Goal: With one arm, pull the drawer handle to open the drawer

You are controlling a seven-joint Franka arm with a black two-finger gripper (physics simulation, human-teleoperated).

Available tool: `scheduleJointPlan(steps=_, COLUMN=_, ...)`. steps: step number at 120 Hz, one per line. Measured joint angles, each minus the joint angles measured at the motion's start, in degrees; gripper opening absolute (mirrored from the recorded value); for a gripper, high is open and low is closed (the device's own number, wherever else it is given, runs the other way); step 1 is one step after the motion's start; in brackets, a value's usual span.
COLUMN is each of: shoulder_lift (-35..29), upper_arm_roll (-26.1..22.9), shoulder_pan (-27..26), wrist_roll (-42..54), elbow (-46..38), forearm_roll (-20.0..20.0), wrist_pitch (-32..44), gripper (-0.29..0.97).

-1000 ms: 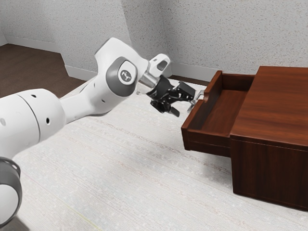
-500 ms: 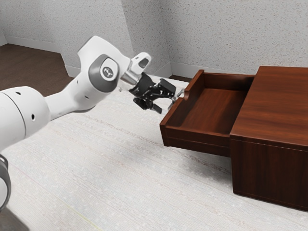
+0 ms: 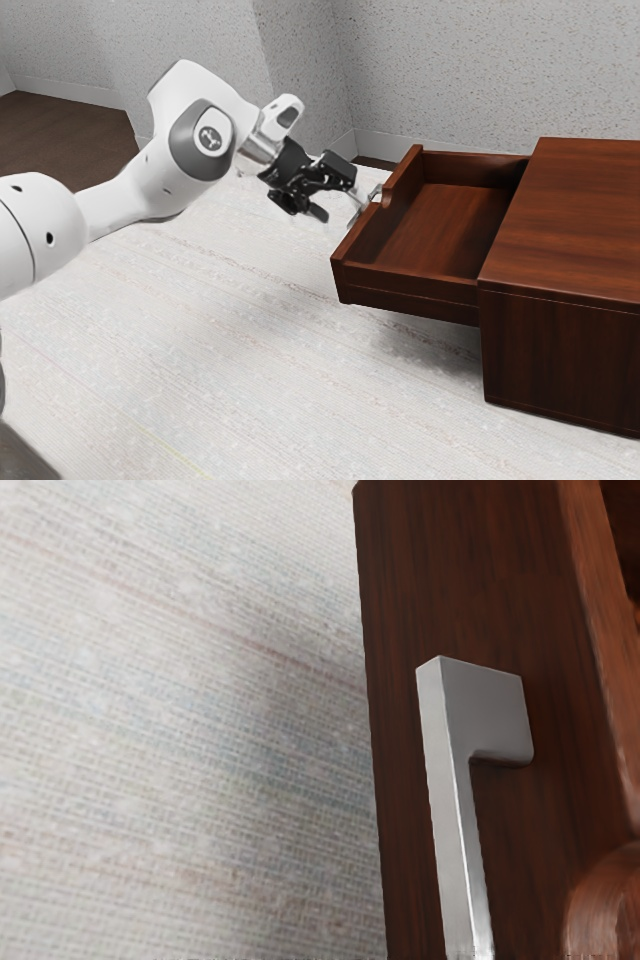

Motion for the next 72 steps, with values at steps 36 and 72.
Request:
scheduleJointPlan(steps=36, shoulder_lift=-5.8, upper_arm_roll=0.0, shoulder_pan=-0.1, wrist_roll=0.8, elbow=-2.3, forearm_roll=3.8, wrist_pitch=-2.9, gripper=0.68)
scheduleJointPlan(steps=72, shoulder_lift=-11.0, upper_arm_roll=0.5, shoulder_pan=-0.3, wrist_roll=8.0, elbow=-3.1, forearm_roll=15.5, wrist_pitch=-6.7, gripper=0.68)
